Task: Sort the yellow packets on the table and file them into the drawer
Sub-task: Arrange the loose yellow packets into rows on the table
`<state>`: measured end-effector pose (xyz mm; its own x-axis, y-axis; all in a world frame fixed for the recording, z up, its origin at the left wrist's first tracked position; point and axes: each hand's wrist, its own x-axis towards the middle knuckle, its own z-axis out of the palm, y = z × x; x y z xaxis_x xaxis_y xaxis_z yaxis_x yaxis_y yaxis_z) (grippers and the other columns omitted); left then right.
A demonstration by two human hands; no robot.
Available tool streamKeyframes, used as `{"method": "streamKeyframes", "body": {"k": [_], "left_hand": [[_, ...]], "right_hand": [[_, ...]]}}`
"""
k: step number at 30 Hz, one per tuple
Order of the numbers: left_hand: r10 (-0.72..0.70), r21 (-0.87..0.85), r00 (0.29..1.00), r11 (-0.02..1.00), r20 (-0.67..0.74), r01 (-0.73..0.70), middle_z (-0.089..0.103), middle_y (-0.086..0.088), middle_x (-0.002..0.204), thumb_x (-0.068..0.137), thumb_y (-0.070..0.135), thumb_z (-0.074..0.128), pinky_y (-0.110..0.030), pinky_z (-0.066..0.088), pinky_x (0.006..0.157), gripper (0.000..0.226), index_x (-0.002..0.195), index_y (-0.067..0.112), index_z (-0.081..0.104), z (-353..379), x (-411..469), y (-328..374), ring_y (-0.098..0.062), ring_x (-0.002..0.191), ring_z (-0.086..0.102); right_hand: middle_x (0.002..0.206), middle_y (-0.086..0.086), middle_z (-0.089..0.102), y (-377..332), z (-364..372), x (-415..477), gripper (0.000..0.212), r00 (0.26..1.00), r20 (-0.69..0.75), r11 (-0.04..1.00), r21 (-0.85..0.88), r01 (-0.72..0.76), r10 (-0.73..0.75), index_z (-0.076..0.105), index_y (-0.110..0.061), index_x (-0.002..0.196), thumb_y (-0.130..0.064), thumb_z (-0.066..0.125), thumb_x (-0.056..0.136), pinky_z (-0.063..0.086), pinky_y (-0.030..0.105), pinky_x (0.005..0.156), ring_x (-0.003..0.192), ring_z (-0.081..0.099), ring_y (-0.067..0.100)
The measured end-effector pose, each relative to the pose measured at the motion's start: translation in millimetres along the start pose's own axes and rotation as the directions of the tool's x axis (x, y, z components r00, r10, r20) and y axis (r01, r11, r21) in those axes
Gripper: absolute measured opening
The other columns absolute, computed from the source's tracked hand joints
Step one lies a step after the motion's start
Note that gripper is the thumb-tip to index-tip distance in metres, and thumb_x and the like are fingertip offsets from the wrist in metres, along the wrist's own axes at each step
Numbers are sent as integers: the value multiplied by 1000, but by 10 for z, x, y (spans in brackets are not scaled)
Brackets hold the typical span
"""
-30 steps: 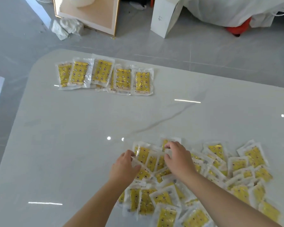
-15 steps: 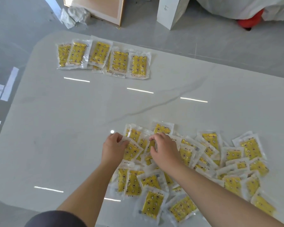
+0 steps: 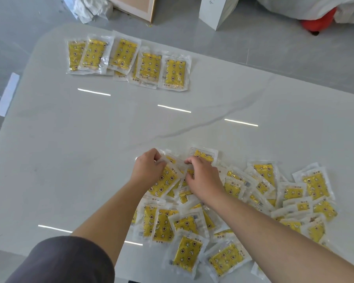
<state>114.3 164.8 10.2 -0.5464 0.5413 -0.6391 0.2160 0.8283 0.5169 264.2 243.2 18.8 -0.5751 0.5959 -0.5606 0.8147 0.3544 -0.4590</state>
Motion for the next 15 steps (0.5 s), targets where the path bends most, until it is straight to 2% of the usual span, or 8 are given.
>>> {"method": "streamKeyframes", "body": {"k": [3, 7, 11, 15], "left_hand": [[25, -9, 999, 1000, 29, -25, 59, -6, 78, 90, 16, 57, -17, 33, 45, 15, 78, 12, 49, -32, -5, 4, -14, 60, 46], [42, -51, 999, 998, 8, -42, 41, 2, 67, 91, 16, 59, -22, 30, 50, 26, 73, 15, 39, -113, -1, -50, -13, 58, 35], [-41, -162, 997, 986, -62, 31, 49, -3, 75, 92, 23, 60, -28, 39, 56, 22, 80, 13, 45, -290, 35, -188, -18, 65, 44], [-102, -210, 987, 975, -121, 75, 52, -4, 76, 91, 23, 61, -28, 40, 54, 22, 80, 13, 45, -474, 61, -328, -18, 65, 47]], "right_hand": [[130, -7, 55, -10, 5, 61, 35, 1000, 5, 1000, 4, -17, 17, 52, -23, 128, -23, 58, 93, 36, 38, 106, 123, 50, 15], [127, -8, 56, -21, -19, 152, 34, 998, 56, 999, -36, -25, 27, 55, -25, 125, -27, 59, 92, 37, 40, 105, 120, 52, 14], [129, -8, 55, -16, -86, 239, 31, 989, 141, 997, -67, -35, 44, 57, -23, 125, -21, 58, 94, 35, 40, 107, 120, 52, 14], [110, -9, 58, 23, -171, 291, 17, 983, 180, 997, -68, -35, 47, 66, -28, 108, -23, 59, 94, 39, 42, 103, 106, 57, 13]]}}
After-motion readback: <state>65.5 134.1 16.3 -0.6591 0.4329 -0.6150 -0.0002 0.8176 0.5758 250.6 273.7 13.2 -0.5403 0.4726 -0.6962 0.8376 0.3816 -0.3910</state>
